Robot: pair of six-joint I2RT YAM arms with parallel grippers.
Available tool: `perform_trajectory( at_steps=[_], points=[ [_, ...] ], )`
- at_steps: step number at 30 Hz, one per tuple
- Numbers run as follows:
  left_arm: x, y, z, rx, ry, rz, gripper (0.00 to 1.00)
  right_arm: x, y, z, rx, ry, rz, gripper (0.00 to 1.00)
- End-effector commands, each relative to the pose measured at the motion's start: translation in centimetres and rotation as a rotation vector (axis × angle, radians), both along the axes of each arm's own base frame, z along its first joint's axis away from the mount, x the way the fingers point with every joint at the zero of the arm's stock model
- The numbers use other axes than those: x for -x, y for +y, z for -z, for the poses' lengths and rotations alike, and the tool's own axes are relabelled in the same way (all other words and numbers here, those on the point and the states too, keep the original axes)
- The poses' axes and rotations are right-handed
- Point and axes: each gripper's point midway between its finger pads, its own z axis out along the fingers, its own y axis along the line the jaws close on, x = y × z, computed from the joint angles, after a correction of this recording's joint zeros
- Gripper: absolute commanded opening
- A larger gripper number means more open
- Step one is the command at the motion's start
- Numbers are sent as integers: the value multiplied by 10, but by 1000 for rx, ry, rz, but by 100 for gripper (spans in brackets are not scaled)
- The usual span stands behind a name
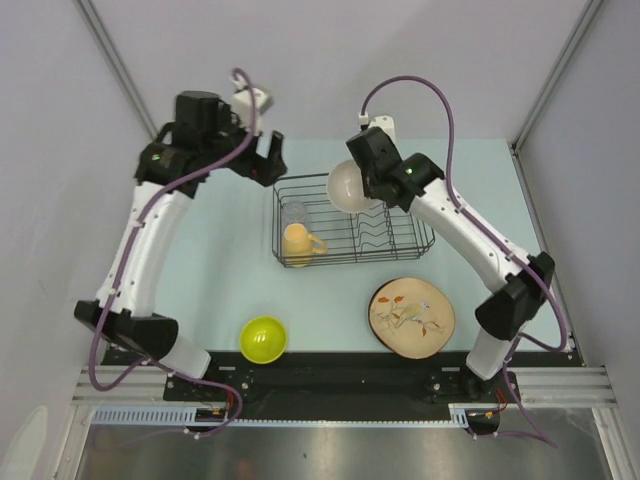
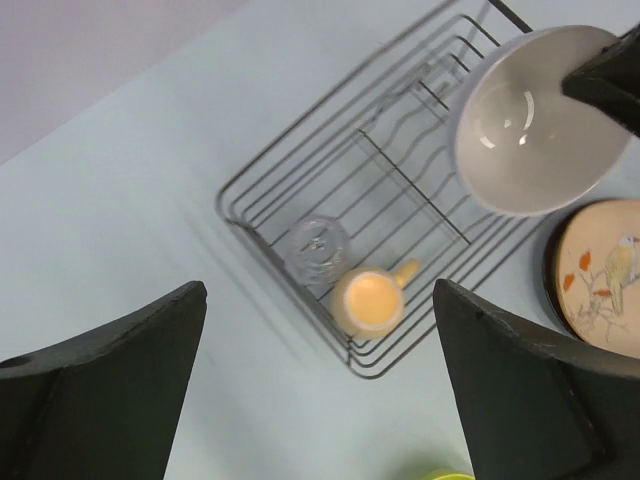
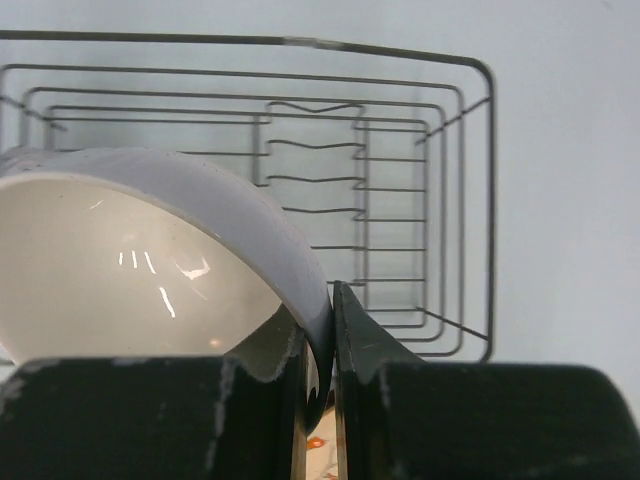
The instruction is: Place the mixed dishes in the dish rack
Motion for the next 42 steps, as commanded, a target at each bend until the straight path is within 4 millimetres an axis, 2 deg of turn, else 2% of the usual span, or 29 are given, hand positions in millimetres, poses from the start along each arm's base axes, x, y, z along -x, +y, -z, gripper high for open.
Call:
perform_trajectory(
  at_steps=[1,2,3,4,5,6,11,18,19,21,25,27,28,34,35,36,37,38,39,42],
  points=[
    [32,34,-45,131,-57,2,100,-21,-55,-32,179,-27,159,0],
    [30,48,-40,129,-52,-31,100,-26,-66,-38,224,-48,207,0],
    [30,54,-22,117,-16,-46,100,-30,-74,-38,275,-46,226,0],
    [35,61,-22,120,-24,-60,100,-34,-77,-29,337,-21,237,0],
    [33,71,-17,121,-23,-86,100,-40,-87,-42,385,-59,291,0],
    [33,76,-1,110,9,-97,100,-42,-94,-40,446,-51,302,0],
    [34,98,17,124,52,-154,100,-59,-116,-15,595,-18,373,0],
    [35,107,35,128,85,-177,100,-68,-125,-2,682,-27,426,0],
    [34,116,36,130,83,-204,100,-69,-124,0,673,-34,431,0],
    [33,119,39,139,89,-215,100,-68,-127,2,701,-46,455,0],
    [34,121,45,151,98,-221,100,-63,-135,16,872,-98,541,0],
    [35,120,46,151,99,-218,99,-61,-133,17,980,-108,549,0],
    [35,122,47,147,98,-224,100,-60,-134,16,1016,-145,610,0],
    [38,126,46,144,87,-234,100,-64,-129,5,1095,-138,695,0],
    [38,127,49,143,94,-232,100,-62,-130,11,1133,-108,685,0],
    [38,126,49,147,95,-233,100,-68,-125,9,961,-194,782,0],
    [38,126,51,149,98,-234,100,-61,-128,5,1120,-40,687,0],
    [38,126,52,150,102,-233,100,-60,-129,11,1097,-13,685,0],
    [38,126,52,153,104,-233,100,-59,-131,11,986,-43,731,0],
    [37,126,52,157,104,-234,100,-58,-130,26,996,-12,750,0]
  ],
)
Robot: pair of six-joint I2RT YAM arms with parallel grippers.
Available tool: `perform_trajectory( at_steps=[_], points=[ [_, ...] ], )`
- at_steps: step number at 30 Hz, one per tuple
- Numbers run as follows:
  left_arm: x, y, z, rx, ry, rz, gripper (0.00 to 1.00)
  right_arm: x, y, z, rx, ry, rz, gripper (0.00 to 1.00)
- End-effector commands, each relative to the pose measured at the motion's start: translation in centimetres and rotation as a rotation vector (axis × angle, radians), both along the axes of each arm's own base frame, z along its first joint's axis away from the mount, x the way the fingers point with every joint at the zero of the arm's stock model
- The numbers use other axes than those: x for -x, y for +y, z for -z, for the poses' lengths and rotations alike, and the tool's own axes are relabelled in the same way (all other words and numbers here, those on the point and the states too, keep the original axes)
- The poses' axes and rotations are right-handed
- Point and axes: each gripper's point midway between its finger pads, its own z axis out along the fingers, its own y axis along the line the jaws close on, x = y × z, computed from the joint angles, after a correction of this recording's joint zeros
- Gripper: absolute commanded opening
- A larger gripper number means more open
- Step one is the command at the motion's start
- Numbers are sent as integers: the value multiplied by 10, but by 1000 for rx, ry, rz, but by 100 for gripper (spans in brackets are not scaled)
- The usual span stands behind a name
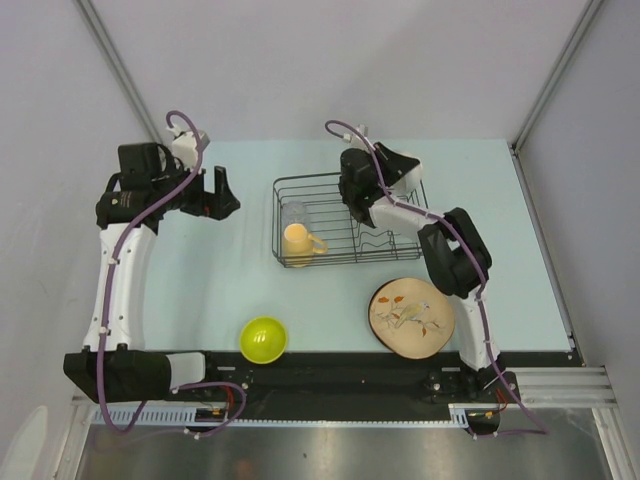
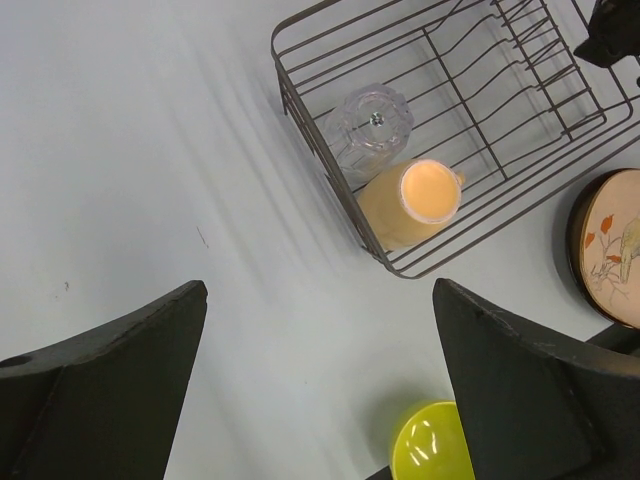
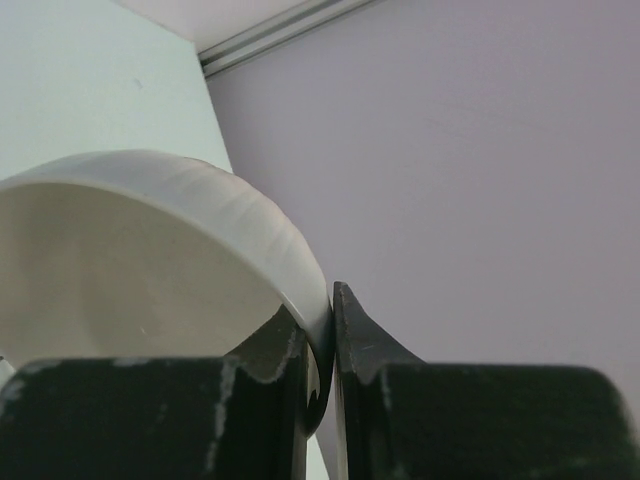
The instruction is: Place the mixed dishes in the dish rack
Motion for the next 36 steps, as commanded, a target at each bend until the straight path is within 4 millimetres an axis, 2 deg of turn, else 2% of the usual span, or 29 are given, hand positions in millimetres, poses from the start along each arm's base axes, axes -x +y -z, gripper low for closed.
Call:
perform_trajectory(
  at_steps=[1,4,8,17,29,36],
  points=[
    [0,-2,-12,27,-50,12,100,52,-23,-20,-140,-81,311,0],
    [0,-1,-11,23,-48,9,100,53,-21,-16,-145,-71,312,0],
    [0,-2,-8,29,-39,11,100,60,-12,-22,-150,-70,286,0],
    [5,-4,-12,38,-53,10,100,89,9,-17,-108,-18,207,0],
    [9,-3,-11,36,-58,5,100,82,-13,-5,-83,2,264,0],
    [7,-4,-8,45,-55,3,100,81,-13,9,-53,31,268,0]
  ],
)
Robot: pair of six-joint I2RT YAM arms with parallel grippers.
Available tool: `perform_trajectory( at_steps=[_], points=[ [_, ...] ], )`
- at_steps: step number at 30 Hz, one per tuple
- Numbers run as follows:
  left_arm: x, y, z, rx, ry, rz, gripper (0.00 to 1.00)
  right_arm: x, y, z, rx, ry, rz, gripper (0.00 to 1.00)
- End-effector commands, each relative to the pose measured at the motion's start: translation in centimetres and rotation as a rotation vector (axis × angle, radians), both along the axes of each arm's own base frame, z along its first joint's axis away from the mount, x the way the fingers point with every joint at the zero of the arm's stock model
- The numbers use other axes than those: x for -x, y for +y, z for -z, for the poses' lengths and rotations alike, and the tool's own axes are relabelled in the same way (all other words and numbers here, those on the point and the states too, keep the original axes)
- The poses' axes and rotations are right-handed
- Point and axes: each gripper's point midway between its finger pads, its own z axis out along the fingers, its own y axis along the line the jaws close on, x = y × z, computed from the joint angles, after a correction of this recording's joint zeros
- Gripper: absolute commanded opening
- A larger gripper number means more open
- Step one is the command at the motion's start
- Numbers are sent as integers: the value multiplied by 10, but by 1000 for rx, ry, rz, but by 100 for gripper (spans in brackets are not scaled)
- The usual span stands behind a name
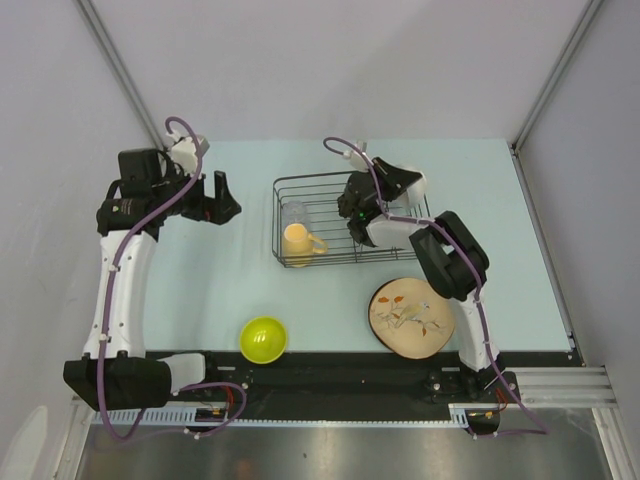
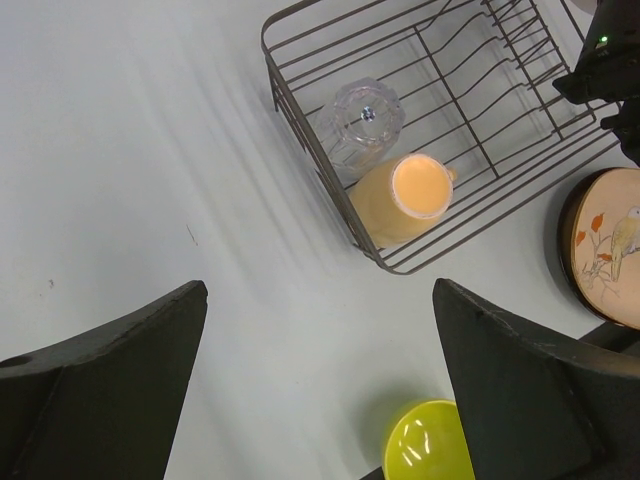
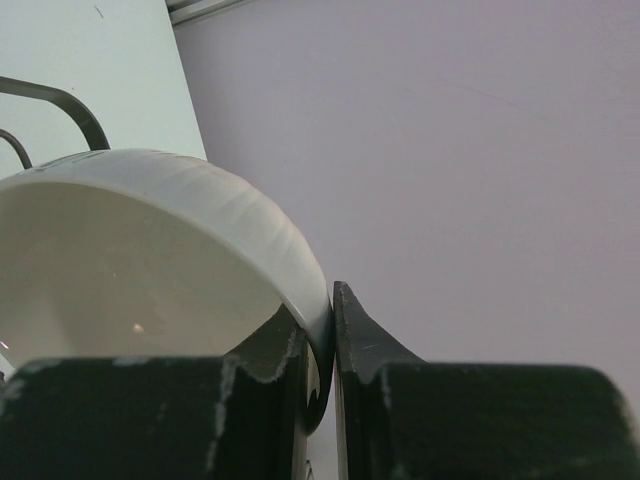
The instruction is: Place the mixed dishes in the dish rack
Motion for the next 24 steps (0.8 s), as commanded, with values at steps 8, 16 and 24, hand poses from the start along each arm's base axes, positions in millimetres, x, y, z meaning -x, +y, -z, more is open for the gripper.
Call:
perform_trajectory(
  at_steps=[8,16,24],
  points=[
    [-1,0,-10,17,-54,-3,100,42,-7,24,-108,-2,227,0],
    [-1,0,-9,18,-56,-2,100,41,-1,36,-82,25,219,0],
    [-1,2,-8,16,-55,-7,100,39,0,53,-53,55,223,0]
  ],
)
